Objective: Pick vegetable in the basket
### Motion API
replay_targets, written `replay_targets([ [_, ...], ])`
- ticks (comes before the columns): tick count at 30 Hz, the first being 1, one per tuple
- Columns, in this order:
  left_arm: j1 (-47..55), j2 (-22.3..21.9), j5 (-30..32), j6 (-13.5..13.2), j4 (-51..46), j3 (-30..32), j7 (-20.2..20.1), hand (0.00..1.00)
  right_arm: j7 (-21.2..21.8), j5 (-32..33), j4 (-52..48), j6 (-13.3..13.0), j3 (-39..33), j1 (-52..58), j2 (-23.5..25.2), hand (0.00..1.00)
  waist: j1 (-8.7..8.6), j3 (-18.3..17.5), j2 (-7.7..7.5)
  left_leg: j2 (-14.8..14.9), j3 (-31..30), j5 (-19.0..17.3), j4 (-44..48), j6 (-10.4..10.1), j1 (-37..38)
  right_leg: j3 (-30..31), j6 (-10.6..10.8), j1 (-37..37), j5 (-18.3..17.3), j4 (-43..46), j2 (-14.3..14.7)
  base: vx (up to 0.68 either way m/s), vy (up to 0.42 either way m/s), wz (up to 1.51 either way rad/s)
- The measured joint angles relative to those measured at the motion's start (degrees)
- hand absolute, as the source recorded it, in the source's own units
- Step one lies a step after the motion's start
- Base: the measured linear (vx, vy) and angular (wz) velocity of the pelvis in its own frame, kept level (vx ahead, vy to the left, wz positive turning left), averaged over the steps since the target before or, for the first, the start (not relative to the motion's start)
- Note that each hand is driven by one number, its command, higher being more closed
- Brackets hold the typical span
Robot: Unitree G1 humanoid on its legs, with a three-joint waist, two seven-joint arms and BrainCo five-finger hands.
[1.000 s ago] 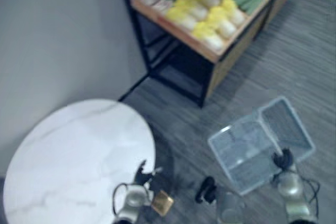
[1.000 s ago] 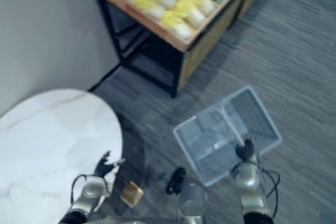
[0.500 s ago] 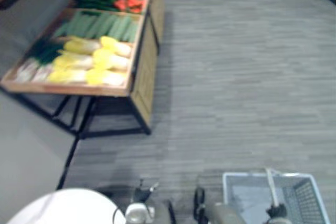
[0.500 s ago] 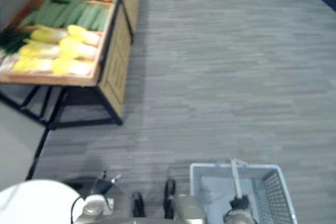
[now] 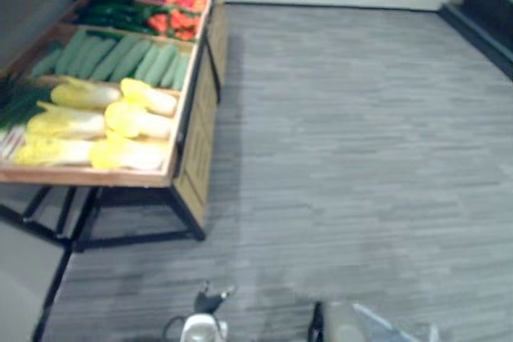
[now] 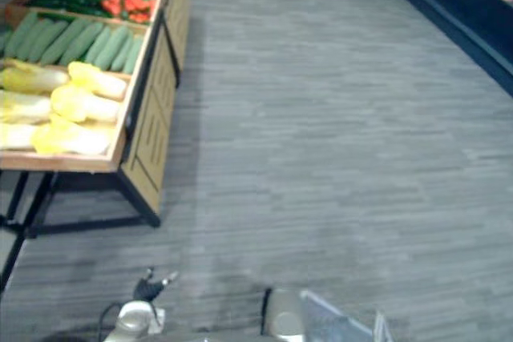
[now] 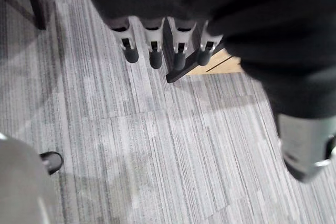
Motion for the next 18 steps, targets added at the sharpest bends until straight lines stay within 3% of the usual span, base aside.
replay_targets([
  [2, 0.3, 0.1, 0.1, 0.0, 0.0, 0.8, 0.0, 0.0, -0.2, 0.5, 0.0, -0.2, -0.3, -1.2, -0.1, 1.0, 0.06, 0.4, 0.85, 2.4, -0.5, 0.7, -3.0, -1.3, 2.3, 0.1, -0.1, -0.8, 6.2, -14.4, 1.2, 0.54, -0.3, 0.34],
  [3, 0.6, 0.3, 0.1, 0.0, 0.1, 1.9, 0.0, 0.0, -0.3, 0.9, 0.0, -0.4, -0.2, -1.9, 0.0, 1.0, 0.14, 0.2, 0.51, 3.3, -0.5, 0.7, -4.3, -2.6, 3.7, 0.4, 0.3, -1.0, 11.5, -23.3, 1.0, 0.73, -0.493, 0.38],
  [4, 0.9, 0.5, 0.2, 0.0, 0.7, 2.8, 0.1, 0.0, -0.1, 1.2, 0.0, -0.5, -0.2, -2.2, 0.1, 1.0, 0.2, -0.2, -0.79, 3.3, -0.6, 0.2, -5.5, -4.4, 5.7, 1.3, 0.6, -0.9, 14.3, -28.9, 0.1, 0.63, -0.462, 0.34],
  [5, 0.8, 0.5, 0.3, 0.1, 2.4, 3.7, 0.0, 0.0, 0.0, 1.2, 0.1, -0.6, -0.2, -2.7, -0.4, 1.0, 0.21, 0.3, -0.4, 4.5, -0.7, -0.9, -6.3, -6.1, 7.9, 0.8, 0.2, -0.5, 21.0, -26.9, 0.5, 0.44, -0.331, 0.25],
  [6, 0.7, 0.0, 0.3, 0.1, 3.2, 3.8, -0.1, 0.0, 0.1, 1.2, 0.2, -0.6, -0.2, -3.4, -0.4, 1.0, 0.29, 0.4, 0.61, 5.4, -0.7, -0.9, -6.5, -6.6, 8.7, 0.4, -0.3, -1.0, 22.1, -24.3, 1.1, 0.44, -0.305, 0.16],
  [7, 0.7, -1.0, 0.6, 0.0, 4.3, 4.1, -0.2, 0.0, 0.1, 1.2, 0.5, -0.9, -0.2, -4.4, -0.7, 1.0, 0.17, 0.1, 2.02, 6.8, -0.5, 0.6, -6.3, -7.2, 9.6, 0.3, -1.1, -2.5, 21.6, -19.0, 1.7, 0.53, -0.38, 0.07],
  [8, 1.0, -2.2, 0.7, -0.2, 4.7, 5.4, -0.2, 0.0, 0.2, 1.2, 0.8, -1.0, -0.2, -5.2, -1.1, 1.0, 0.36, 0.1, 3.07, 8.1, -0.6, 2.7, -3.4, -8.0, 9.3, 0.1, -3.2, -2.8, 18.2, -15.5, 2.5, 0.5, -0.371, 0.02],
  [9, 1.2, -2.7, 0.6, -0.4, 4.6, 6.5, -0.2, 0.0, 0.2, 1.2, 0.9, -1.1, -0.2, -5.7, -1.1, 1.0, 0.37, 0.0, 3.42, 8.6, -0.8, 3.6, -1.1, -8.3, 8.4, -0.1, -3.5, -2.5, 17.0, -14.8, 2.8, 0.51, -0.43, 0.01],
  [11, 1.3, -3.7, 0.6, -0.6, 4.2, 9.4, -0.3, 0.0, 0.4, 1.2, 2.1, -1.5, 0.2, -6.4, -1.6, 1.0, 0.44, 0.4, 4.34, 11.4, -6.1, 9.4, 18.3, -10.3, 0.4, -1.8, -4.5, 1.8, 13.8, -15.2, 4.5, 0.46, -0.354, 0.12],
  [13, 1.3, -3.9, 0.3, -0.7, 3.6, 10.2, -0.3, 0.0, 0.3, 1.1, 2.1, -1.6, 2.9, -6.5, -2.7, 1.0, 1.0, 1.4, 4.95, 14.1, -7.8, 15.0, 34.2, -9.7, -5.4, -1.9, -5.5, 8.4, 12.9, -19.0, 6.8, 0.3, -0.11, -0.07],
  [14, 1.3, -3.9, -0.1, -1.0, 3.1, 10.5, -0.4, 0.0, 0.3, 1.1, 2.1, -1.8, 3.7, -7.1, -3.6, 1.0, 1.62, 1.7, 5.34, 14.4, -6.4, 11.3, 42.1, -9.0, -9.0, -1.5, -5.8, 12.3, 12.6, -21.4, 7.5, 0.35, -0.073, -0.2],
  [15, 1.3, -4.1, -0.3, -1.2, 2.7, 10.6, -0.4, 0.0, 0.3, 1.1, 2.2, -1.8, 3.7, -7.2, -4.1, 1.0, 2.0, 1.7, 5.33, 14.0, -5.3, 9.4, 44.3, -9.0, -10.5, -1.3, -5.8, 13.9, 12.6, -22.6, 7.5, 0.4, -0.06, -0.19],
  [17, 1.4, -4.5, -2.2, -1.6, 1.1, 11.5, -0.4, 0.0, 0.3, 1.0, 2.1, -1.8, 3.6, -7.8, -4.8, 1.0, 3.54, 1.7, 5.24, 11.4, 1.1, 4.3, 41.8, -8.0, -16.2, -0.5, -5.3, 18.5, 12.4, -26.4, 6.8, 0.33, 0.005, -0.19],
  [18, 1.3, -4.6, -2.2, -1.7, 0.9, 11.6, -0.4, 0.0, 0.3, 0.9, 2.1, -1.9, 3.6, -7.9, -4.8, 1.0, 3.8, 1.8, 5.13, 10.7, 2.3, 3.8, 39.7, -7.8, -16.9, -0.4, -5.0, 19.1, 12.2, -26.8, 6.4, 0.3, 0.076, -0.12],
])
